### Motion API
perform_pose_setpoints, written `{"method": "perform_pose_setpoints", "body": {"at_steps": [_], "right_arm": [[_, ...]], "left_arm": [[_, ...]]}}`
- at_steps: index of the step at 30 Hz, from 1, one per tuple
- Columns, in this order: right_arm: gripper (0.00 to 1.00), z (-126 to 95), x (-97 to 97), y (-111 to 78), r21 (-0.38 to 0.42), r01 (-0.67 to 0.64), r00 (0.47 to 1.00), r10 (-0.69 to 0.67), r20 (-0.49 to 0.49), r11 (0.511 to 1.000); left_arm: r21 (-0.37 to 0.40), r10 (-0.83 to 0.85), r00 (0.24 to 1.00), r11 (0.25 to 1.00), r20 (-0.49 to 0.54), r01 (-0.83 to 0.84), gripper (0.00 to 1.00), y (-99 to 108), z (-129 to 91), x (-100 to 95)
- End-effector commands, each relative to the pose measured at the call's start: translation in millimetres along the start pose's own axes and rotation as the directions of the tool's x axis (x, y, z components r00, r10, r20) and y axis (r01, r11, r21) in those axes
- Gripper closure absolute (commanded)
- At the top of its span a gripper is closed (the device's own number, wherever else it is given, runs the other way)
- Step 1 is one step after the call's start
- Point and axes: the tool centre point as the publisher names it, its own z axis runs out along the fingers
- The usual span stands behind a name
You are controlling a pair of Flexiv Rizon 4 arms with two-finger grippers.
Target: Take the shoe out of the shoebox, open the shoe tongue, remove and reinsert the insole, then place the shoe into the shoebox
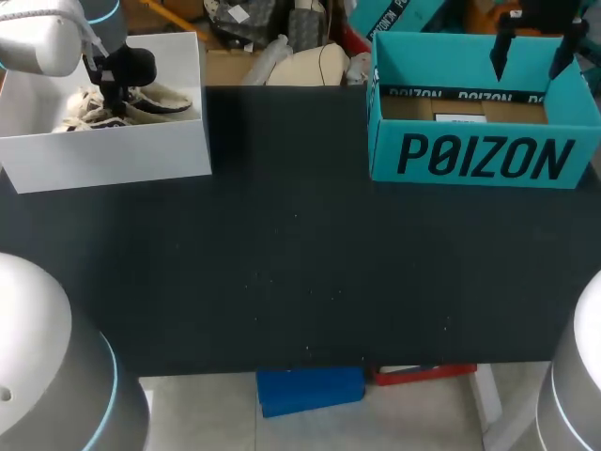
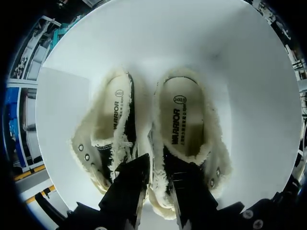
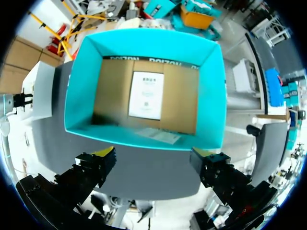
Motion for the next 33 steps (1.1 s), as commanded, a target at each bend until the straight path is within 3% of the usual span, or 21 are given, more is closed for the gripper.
{"method": "perform_pose_setpoints", "body": {"at_steps": [1,13,29,31,32,33], "right_arm": [[0.00,-0.5,0.3,0.6,0.002,0.000,1.000,0.000,0.001,1.000],[0.00,-0.5,0.3,0.6,0.002,0.000,1.000,0.000,0.001,1.000],[0.00,-0.5,0.3,0.6,0.002,0.000,1.000,0.000,0.001,1.000],[0.00,-0.5,0.3,0.6,0.002,0.000,1.000,0.000,0.001,1.000],[0.00,-0.5,0.3,0.6,0.002,0.000,1.000,0.000,0.001,1.000],[0.00,-0.5,0.3,0.6,0.002,0.000,1.000,0.000,0.001,1.000]], "left_arm": [[0.002,0.003,1.000,1.000,-0.006,-0.003,0.84,-0.9,13.0,-5.9],[0.000,0.006,0.999,1.000,-0.034,-0.006,0.87,0.6,27.2,0.3],[-0.005,0.004,0.998,1.000,-0.065,-0.005,0.83,-1.1,43.7,7.3],[-0.006,0.004,0.998,1.000,-0.066,-0.004,0.88,-1.3,44.0,7.5],[-0.007,0.003,0.998,1.000,-0.067,-0.004,0.98,-1.3,43.9,7.6],[-0.007,0.003,0.998,1.000,-0.066,-0.003,1.00,-1.1,42.2,7.9]]}}
